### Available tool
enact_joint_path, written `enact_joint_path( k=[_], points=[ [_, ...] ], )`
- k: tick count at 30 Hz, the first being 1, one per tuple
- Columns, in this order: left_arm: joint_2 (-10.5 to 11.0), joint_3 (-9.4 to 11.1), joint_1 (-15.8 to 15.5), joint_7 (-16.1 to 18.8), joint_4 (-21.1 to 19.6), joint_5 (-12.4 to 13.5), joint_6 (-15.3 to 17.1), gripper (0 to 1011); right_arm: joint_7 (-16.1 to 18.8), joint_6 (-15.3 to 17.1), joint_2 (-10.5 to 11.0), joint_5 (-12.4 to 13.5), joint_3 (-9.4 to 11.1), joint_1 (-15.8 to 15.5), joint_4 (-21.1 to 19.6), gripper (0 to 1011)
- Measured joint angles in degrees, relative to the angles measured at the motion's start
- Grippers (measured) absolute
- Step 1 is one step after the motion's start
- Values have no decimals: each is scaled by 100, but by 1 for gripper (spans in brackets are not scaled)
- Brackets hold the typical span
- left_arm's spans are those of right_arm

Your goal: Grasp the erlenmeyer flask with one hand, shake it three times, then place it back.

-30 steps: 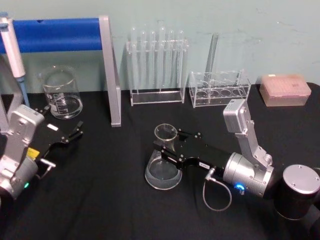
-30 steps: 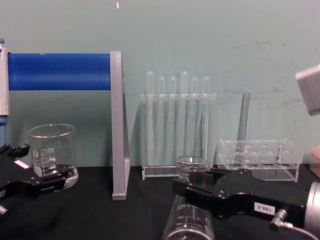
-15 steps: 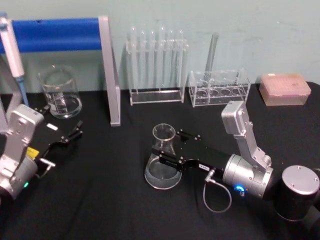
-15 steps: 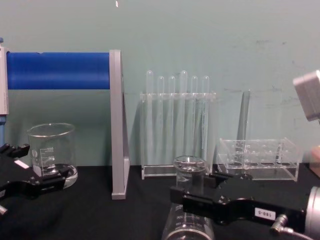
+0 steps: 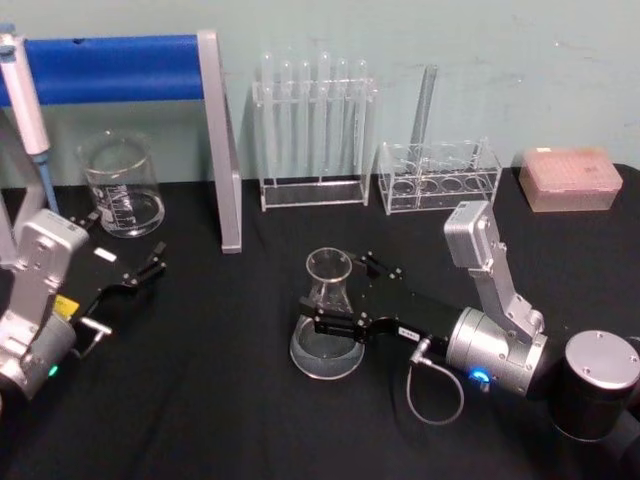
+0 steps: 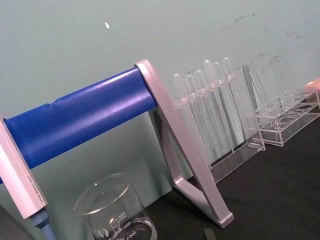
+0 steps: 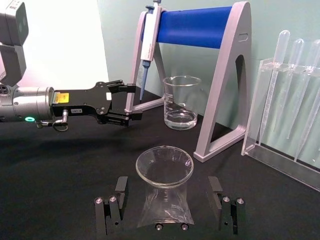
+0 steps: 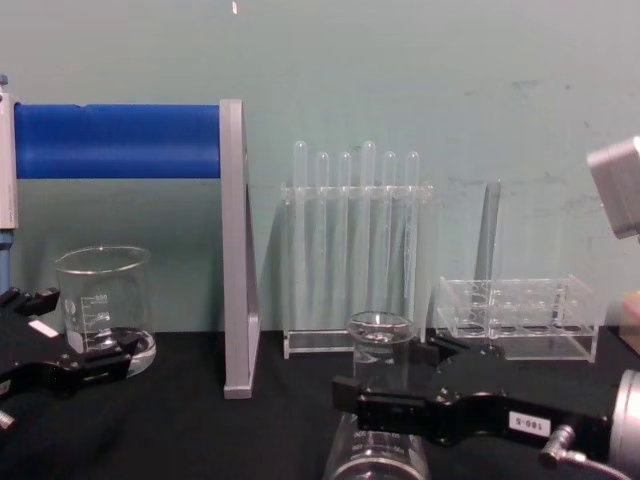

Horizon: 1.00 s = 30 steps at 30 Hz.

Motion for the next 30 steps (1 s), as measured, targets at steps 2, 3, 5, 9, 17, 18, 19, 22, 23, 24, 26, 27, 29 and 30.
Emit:
enact_joint_path(
  k=[2, 3, 5, 9, 17, 18, 19, 22, 23, 24, 26, 27, 29, 30],
  points=[
    [0, 0, 0, 0, 0, 0, 0, 1001, 0, -3, 0, 1, 1, 1, -2, 1000],
    [0, 0, 0, 0, 0, 0, 0, 1001, 0, -3, 0, 2, 1, 1, -2, 1000],
    [0, 0, 0, 0, 0, 0, 0, 1001, 0, -4, 0, 2, 1, 1, -3, 1000],
    [0, 0, 0, 0, 0, 0, 0, 1001, 1, -6, 0, 5, 1, 2, -5, 1000],
    [0, 0, 0, 0, 0, 0, 0, 1001, 1, -11, 0, 8, 2, 2, -6, 1000],
    [0, 0, 0, 0, 0, 0, 0, 1001, 1, -12, 0, 8, 2, 2, -6, 1000],
    [0, 0, 0, 0, 0, 0, 0, 1001, 1, -13, 0, 8, 1, 2, -6, 1000],
    [0, 0, 0, 0, 0, 0, 0, 1001, -3, -30, 15, 4, 0, -9, -29, 1000],
    [0, 0, 0, 0, 0, 0, 0, 1001, -4, -36, 20, 1, 0, -16, -39, 1000],
    [0, 0, 0, 0, 0, 0, 0, 1001, -5, -42, 27, -4, -1, -24, -51, 1000],
    [0, 0, 0, 0, 0, 0, 0, 1001, -9, -55, 50, -13, 0, -49, -90, 1000],
    [0, 0, 0, 0, 0, 0, 0, 1001, -9, -60, 57, -16, 1, -57, -103, 1000],
    [0, 0, 0, 0, 0, 0, 0, 1001, -11, -70, 84, -23, 8, -89, -145, 1000],
    [0, 0, 0, 0, 0, 0, 0, 1001, -12, -71, 95, -24, 11, -102, -159, 1000]
  ],
)
